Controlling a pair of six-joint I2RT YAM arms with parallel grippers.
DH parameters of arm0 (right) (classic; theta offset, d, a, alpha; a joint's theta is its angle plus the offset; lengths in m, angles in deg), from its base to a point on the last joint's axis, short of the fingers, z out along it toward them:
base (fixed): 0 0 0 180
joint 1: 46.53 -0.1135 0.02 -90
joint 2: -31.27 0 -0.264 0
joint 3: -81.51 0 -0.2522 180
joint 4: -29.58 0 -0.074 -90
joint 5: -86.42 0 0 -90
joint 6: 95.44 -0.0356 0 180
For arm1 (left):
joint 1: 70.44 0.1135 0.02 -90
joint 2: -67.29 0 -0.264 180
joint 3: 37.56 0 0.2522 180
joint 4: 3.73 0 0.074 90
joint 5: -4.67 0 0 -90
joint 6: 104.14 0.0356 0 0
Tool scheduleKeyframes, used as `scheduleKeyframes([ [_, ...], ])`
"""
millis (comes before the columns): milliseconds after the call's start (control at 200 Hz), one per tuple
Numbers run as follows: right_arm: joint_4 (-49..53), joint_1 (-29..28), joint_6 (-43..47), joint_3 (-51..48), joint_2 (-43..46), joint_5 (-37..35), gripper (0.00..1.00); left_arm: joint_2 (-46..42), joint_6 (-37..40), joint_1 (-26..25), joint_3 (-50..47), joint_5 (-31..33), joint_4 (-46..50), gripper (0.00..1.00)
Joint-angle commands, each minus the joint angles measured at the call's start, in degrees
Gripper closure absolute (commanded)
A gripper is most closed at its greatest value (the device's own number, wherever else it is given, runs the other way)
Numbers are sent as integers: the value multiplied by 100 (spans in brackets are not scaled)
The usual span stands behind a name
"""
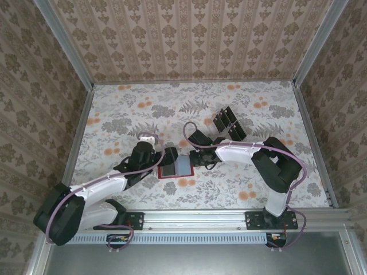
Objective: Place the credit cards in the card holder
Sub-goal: Move the card holder to the center of the table, then close the card holder at the center of the table.
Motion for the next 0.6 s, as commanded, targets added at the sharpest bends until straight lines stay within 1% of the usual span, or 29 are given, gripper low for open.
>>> scheduleKeyframes([
  [0,-419,-82,-117,-232,-316,406,74,-69,-368,-8,-7,-305,-320,0],
  [105,-475,-79,-136,-254,-344,436,74,-6,-497,-109,27,-306,-495,0],
  [130,-469,-85,-144,-253,-355,437,74,-50,-499,-139,34,-216,-392,0],
  [215,-478,-83,-142,-262,-322,441,74,-332,-432,-203,13,432,156,0],
  [245,-473,-78,-144,-260,-297,453,74,-374,-379,-159,32,515,355,0],
  [320,-460,-75,-120,-257,-267,472,74,-324,-217,30,109,385,691,0],
  [415,-447,-77,-105,-246,-268,472,74,-154,-2,129,118,342,879,0],
  [500,-458,-77,-112,-240,-300,504,74,59,128,214,58,270,837,0],
  [595,-496,-74,-126,-261,-327,532,74,324,205,288,-50,75,548,0],
])
